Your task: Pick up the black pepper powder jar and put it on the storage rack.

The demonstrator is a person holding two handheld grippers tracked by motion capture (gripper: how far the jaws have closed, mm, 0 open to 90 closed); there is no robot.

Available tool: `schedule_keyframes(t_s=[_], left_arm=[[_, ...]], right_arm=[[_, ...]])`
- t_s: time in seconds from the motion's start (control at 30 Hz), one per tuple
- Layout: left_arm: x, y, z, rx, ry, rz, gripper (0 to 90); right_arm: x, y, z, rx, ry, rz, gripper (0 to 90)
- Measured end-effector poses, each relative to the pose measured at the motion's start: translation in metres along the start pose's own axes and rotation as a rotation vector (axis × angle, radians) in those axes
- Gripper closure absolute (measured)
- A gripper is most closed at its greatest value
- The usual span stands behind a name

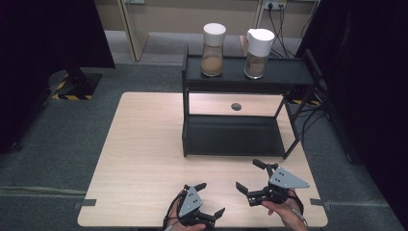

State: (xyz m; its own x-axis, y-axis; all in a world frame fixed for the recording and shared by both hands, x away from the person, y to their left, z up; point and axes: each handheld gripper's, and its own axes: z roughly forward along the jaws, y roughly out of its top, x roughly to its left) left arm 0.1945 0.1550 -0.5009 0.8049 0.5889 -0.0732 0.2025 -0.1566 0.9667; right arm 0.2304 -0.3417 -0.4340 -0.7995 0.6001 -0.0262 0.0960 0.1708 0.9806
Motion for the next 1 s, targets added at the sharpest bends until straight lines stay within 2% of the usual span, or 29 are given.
schedule_keyframes(t_s=[1.0], left_arm=[[-0.0006,-0.0004,0.0006,0.003,0.001,0.001,1.3]], right_arm=[[-0.0022,-0.0043,0.0030,0.008,0.008,0.006,1.6]])
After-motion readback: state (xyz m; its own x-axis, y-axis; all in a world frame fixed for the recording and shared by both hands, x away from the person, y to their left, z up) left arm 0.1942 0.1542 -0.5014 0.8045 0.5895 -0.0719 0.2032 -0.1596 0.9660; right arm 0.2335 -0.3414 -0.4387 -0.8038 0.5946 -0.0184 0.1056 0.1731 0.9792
